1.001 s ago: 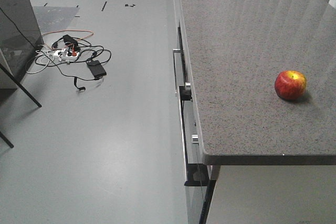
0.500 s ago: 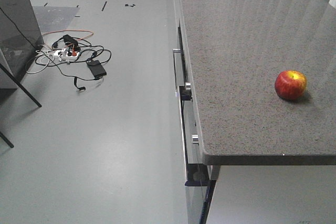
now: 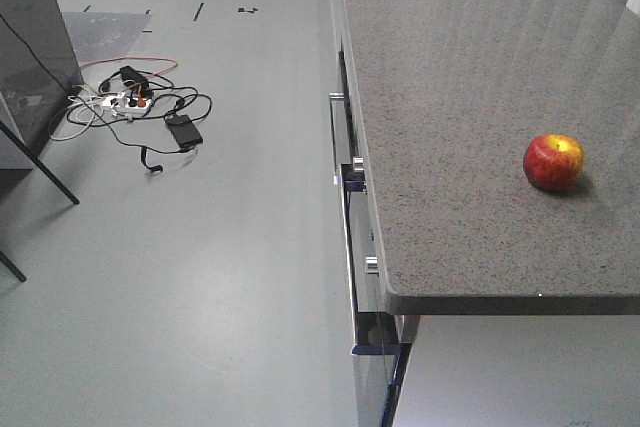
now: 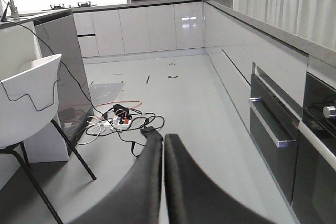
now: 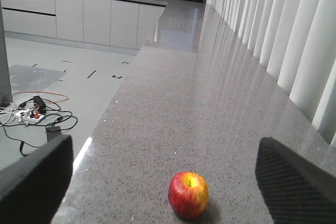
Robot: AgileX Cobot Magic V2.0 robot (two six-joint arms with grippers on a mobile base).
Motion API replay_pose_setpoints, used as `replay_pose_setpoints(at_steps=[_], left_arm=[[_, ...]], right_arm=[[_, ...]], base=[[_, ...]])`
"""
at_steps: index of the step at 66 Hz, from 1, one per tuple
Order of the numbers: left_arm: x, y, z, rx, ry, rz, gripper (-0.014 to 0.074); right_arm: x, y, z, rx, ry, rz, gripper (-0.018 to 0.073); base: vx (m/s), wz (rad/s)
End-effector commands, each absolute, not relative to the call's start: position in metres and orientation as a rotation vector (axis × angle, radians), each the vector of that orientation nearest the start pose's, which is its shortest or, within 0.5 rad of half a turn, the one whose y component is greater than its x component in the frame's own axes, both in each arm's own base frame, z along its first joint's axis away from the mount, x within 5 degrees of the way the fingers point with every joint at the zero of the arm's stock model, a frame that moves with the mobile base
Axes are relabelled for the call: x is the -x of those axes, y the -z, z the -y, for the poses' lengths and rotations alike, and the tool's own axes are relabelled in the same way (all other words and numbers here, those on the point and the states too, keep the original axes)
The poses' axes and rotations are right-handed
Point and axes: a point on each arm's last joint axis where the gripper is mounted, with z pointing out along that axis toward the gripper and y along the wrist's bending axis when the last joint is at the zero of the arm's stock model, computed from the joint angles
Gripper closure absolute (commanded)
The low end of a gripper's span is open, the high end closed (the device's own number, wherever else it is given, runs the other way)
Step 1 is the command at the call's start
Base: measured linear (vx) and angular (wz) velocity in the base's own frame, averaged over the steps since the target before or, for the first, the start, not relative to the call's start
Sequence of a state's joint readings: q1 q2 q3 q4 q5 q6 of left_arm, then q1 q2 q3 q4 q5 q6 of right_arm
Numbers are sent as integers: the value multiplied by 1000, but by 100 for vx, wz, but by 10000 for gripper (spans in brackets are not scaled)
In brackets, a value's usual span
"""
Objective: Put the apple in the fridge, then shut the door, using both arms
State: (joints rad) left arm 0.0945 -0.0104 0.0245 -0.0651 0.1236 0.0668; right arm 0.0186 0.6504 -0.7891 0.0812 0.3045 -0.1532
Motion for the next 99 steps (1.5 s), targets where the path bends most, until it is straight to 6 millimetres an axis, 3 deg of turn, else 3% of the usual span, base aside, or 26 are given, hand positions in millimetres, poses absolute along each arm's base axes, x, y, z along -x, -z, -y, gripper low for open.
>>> replay_pose_setpoints(at_steps=[1, 8, 14, 28, 39, 60, 74, 87, 99], left_arm=[[-54, -210, -4, 70, -60, -1508, 603], [-54, -210, -4, 70, -60, -1508, 603], [-54, -210, -4, 70, -60, -1508, 603], [-54, -210, -4, 70, -60, -1508, 603], [-54, -210, -4, 70, -60, -1508, 603], [-54, -210, -4, 70, -60, -1508, 603], [-54, -210, -4, 70, -60, -1508, 603], [-54, -210, -4, 70, -60, -1508, 603], [-54, -210, -4, 70, -60, -1508, 603]], right_arm=[[-139, -411, -4, 103, 54, -1537, -162], [-154, -413, -4, 114, 60, -1576, -155], [-173, -426, -5, 109, 44, -1618, -153], [-242, -437, -6, 86, 17, -1893, -144], [-296, -418, -1, 19, 51, -2067, -132], [-371, -373, 5, -71, 123, -2248, -118], [-399, -361, 20, -161, 169, -2317, -109], [-411, -343, 38, -196, 112, -2376, -101], [-420, -334, 34, -139, 70, -2372, -94]], base=[[0, 0], [0, 0], [0, 0], [0, 0], [0, 0], [0, 0], [0, 0], [0, 0], [0, 0]])
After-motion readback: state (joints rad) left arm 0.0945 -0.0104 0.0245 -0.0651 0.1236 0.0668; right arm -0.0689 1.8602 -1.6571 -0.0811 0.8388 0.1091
